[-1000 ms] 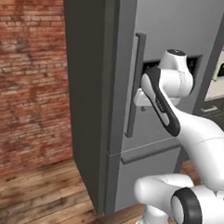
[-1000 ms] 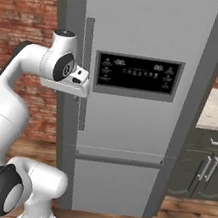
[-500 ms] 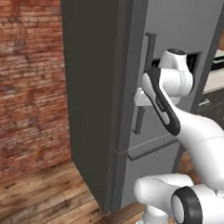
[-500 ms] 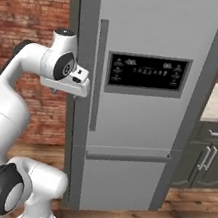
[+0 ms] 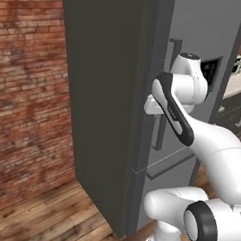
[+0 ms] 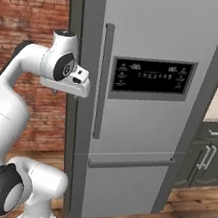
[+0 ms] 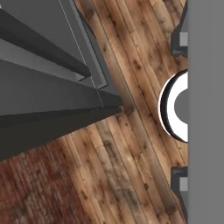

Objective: Gather the lemon and bell pepper from the fridge and place them on a tray on the dining counter. Then gather the fish and steak from the fridge and place them on the other tray.

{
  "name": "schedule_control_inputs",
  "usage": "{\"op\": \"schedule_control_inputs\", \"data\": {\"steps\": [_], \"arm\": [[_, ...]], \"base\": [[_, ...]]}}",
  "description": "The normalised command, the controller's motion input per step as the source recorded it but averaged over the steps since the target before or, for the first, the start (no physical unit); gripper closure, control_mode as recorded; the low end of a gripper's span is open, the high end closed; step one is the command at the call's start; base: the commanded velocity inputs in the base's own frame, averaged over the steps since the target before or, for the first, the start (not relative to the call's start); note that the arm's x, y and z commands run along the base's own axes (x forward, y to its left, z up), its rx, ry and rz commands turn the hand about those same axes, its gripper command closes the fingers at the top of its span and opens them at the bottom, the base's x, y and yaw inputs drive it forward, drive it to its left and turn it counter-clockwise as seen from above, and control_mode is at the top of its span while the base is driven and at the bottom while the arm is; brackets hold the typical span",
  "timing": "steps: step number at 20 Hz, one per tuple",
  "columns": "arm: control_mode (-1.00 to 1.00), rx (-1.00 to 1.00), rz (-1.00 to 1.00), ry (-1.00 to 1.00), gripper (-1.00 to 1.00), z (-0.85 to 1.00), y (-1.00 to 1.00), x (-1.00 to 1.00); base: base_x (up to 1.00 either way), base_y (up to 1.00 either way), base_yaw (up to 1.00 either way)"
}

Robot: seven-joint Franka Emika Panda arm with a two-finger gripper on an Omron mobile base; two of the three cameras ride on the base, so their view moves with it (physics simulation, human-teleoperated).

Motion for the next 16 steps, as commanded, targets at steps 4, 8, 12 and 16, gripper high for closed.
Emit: {"op": "schedule_control_inputs", "data": {"steps": [4,8,12,16], "arm": [[1.00,0.00,0.00,0.00,-1.00,0.00,0.00,0.00],[1.00,0.00,0.00,0.00,-1.00,0.00,0.00,0.00],[1.00,0.00,0.00,0.00,-1.00,0.00,0.00,0.00],[-1.00,0.00,0.00,-0.15,-1.00,0.00,-0.04,-0.22]], "base": [[0.02,0.28,-0.19],[0.05,0.31,-0.18],[0.12,0.39,-0.17],[-0.06,0.04,-0.03]]}}
